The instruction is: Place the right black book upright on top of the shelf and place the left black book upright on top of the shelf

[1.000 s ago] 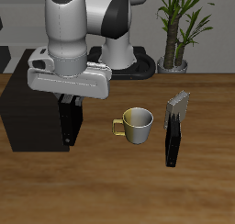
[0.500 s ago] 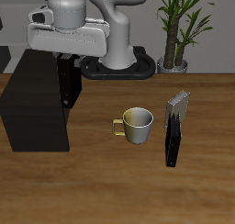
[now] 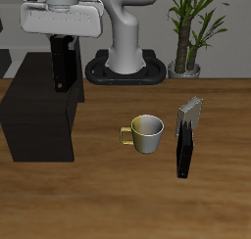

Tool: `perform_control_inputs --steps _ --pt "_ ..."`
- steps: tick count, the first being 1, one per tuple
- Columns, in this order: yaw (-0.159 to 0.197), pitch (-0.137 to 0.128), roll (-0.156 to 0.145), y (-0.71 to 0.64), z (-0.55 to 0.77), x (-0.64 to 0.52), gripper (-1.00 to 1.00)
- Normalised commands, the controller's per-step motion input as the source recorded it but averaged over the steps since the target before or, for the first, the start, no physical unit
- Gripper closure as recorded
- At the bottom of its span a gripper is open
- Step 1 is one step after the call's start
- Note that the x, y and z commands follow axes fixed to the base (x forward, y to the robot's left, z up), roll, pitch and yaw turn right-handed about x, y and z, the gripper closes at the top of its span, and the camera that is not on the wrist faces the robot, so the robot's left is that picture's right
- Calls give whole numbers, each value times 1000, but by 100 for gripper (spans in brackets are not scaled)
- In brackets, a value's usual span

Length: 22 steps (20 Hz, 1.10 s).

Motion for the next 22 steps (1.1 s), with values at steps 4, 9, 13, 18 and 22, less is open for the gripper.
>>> perform_control_inputs --steps 4,9,13,18,22 --pt "11 -37 -12 -368 70 -401 100" --pt "8 -37 -13 -457 -8 -465 100" --pt "-46 2 -65 -515 -131 -339 100" --pt "18 -42 -13 -290 -194 -417 100" --pt "15 -12 0 -7 -208 -248 100"
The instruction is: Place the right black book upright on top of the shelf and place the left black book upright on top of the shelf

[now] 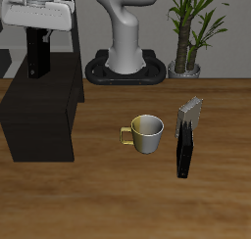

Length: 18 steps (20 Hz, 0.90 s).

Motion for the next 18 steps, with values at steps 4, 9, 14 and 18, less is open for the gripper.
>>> perform_control_inputs --steps 4,9,14,18 --pt "-4 -36 1 13 -125 -387 100" --pt "1 -46 -7 -113 57 -333 100" --pt "-32 -19 -15 -57 33 -264 100" --pt "2 -11 -25 -103 8 -112 100"
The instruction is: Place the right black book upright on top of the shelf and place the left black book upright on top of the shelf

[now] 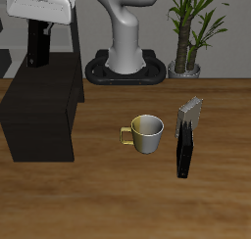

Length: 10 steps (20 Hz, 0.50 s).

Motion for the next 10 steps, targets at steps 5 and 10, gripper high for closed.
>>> perform_control_inputs --steps 5,10 --pt "-45 10 -60 -283 -42 -12 100" --pt "-19 36 -23 -141 -177 132 100"
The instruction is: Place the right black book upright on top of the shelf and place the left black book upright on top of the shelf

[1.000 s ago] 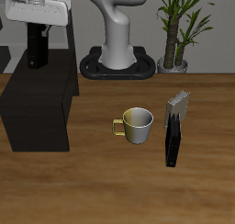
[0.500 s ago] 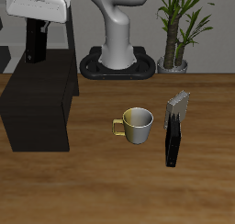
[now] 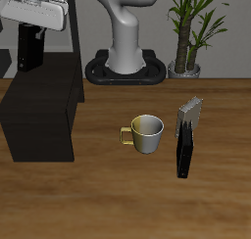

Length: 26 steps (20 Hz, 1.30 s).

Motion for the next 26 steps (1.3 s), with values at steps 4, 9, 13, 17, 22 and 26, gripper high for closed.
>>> perform_control_inputs --steps 4,9,13,17,22,26 --pt "-27 76 2 -41 -283 160 100" --pt "-35 52 -34 -61 -101 62 -100" --pt "21 -24 -3 28 204 -81 -100" --pt "47 -35 -13 34 283 -30 -100" --pt "43 -31 0 75 262 -21 -100" --pt "32 -45 -21 95 409 -81 -100"
